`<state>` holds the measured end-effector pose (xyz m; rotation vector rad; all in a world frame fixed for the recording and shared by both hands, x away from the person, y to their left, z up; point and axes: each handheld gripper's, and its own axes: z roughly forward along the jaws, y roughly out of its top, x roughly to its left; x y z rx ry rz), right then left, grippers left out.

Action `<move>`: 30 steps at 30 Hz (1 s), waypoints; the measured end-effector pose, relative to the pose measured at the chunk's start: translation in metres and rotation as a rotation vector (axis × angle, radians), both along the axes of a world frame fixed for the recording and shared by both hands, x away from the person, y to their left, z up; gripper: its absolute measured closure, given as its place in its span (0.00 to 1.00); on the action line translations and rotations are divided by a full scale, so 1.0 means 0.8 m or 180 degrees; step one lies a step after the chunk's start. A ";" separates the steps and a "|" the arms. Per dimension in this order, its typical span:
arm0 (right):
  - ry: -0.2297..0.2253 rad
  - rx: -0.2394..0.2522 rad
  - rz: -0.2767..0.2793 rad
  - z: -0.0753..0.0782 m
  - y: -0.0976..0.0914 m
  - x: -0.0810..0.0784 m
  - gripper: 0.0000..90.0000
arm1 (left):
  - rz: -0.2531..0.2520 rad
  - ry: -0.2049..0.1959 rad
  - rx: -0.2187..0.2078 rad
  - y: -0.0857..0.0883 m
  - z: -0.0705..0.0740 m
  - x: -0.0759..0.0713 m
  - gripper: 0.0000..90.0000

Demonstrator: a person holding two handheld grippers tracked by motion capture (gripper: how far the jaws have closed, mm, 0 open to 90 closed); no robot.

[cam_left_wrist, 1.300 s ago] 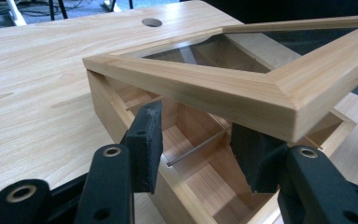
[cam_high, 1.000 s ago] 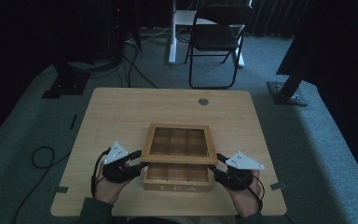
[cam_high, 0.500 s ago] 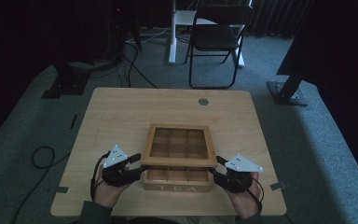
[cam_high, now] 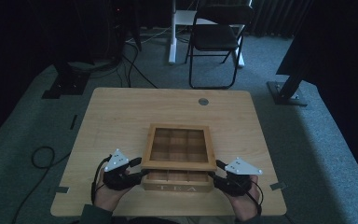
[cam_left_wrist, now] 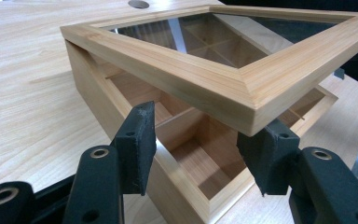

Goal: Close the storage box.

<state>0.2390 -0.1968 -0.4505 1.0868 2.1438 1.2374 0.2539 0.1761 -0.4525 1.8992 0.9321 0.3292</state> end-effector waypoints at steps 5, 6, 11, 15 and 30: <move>0.0034 -0.0034 0.0073 -0.002 0.001 -0.003 0.58 | -0.0046 0.0024 0.0001 -0.001 -0.004 -0.003 0.52; 0.0047 -0.0027 0.0080 -0.003 0.000 -0.003 0.57 | -0.0055 0.0030 0.0005 -0.002 -0.005 -0.003 0.52; 0.0094 0.0003 0.0097 -0.009 -0.001 -0.003 0.57 | -0.0097 0.0036 0.0005 -0.003 -0.009 -0.005 0.51; 0.0110 0.0000 0.0110 -0.013 -0.001 -0.004 0.57 | -0.0124 0.0028 0.0024 -0.004 -0.013 -0.007 0.51; 0.0167 -0.0013 0.0132 -0.024 0.001 -0.005 0.58 | -0.0213 0.0042 0.0015 -0.006 -0.020 -0.011 0.50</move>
